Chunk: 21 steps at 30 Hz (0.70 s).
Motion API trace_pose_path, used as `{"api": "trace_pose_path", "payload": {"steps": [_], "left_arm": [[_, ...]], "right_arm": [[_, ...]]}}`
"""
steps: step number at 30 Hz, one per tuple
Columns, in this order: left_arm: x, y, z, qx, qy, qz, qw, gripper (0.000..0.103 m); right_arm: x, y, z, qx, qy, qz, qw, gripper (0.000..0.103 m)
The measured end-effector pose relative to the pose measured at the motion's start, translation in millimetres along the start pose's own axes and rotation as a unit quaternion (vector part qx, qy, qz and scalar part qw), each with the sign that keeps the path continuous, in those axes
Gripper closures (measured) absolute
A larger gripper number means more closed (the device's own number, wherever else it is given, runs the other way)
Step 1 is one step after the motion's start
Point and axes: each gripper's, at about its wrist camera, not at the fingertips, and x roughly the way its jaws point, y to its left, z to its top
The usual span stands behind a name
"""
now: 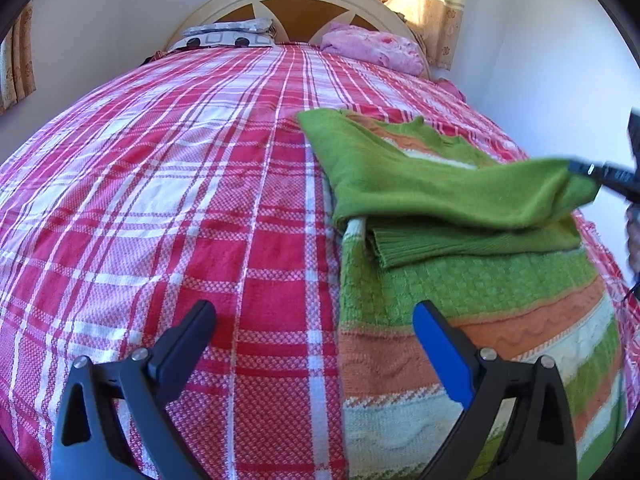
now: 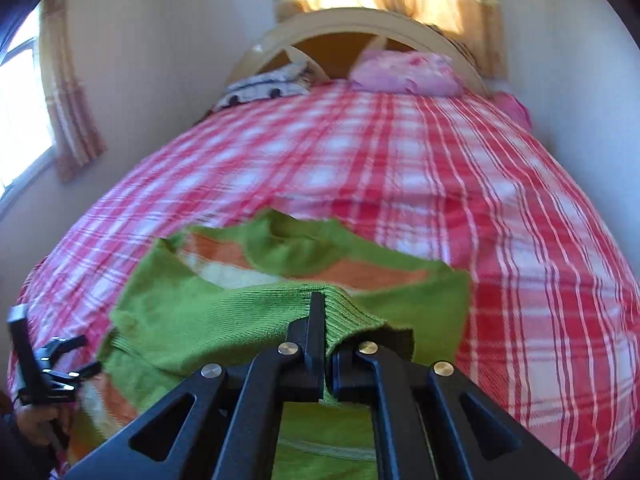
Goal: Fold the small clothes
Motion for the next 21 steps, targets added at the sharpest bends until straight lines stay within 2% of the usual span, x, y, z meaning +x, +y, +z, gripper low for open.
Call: {"api": "trace_pose_path", "payload": {"steps": [3, 6, 8, 11, 12, 13, 15, 19, 21], "left_arm": [[-4.8, 3.2, 11.6, -0.01, -0.006, -0.014, 0.9998, 0.002], [-6.6, 0.3, 33.1, -0.004, -0.022, -0.008, 0.9997, 0.002], [-1.7, -5.1, 50.2, 0.008, -0.028, -0.002, 0.9996, 0.002], [24.3, -8.5, 68.1, 0.019, -0.013, 0.011, 0.9997, 0.0], [35.9, -8.8, 71.5, 0.025, -0.008, 0.022, 0.9994, 0.0], [41.9, -9.3, 72.3, 0.03, -0.003, 0.025, 0.9992, 0.0], [55.5, -10.1, 67.8, 0.047, 0.015, 0.04, 0.998, 0.0], [56.9, -10.9, 55.5, 0.057, 0.032, 0.031, 0.9974, 0.0], [59.3, -12.8, 52.4, 0.061, 0.05, 0.027, 0.9965, 0.0]], "right_arm": [[12.0, -14.3, -16.1, 0.0, 0.015, -0.016, 1.0, 0.102], [22.0, -25.5, -25.0, 0.001, 0.024, -0.029, 0.999, 0.102], [25.9, -29.9, -28.1, 0.008, 0.028, -0.009, 1.0, 0.102], [19.8, -28.2, -32.7, 0.007, 0.027, 0.017, 0.999, 0.1], [17.0, -25.8, -33.4, 0.003, 0.024, 0.014, 1.0, 0.092], [9.2, -21.8, -33.6, -0.004, 0.013, 0.006, 1.0, 0.074], [-6.0, -13.1, -31.9, -0.014, -0.012, -0.003, 1.0, 0.052], [-24.0, 9.3, -22.2, -0.039, -0.049, 0.02, 0.998, 0.049], [-16.8, 25.5, -16.7, -0.05, -0.033, 0.061, 0.996, 0.045]]}}
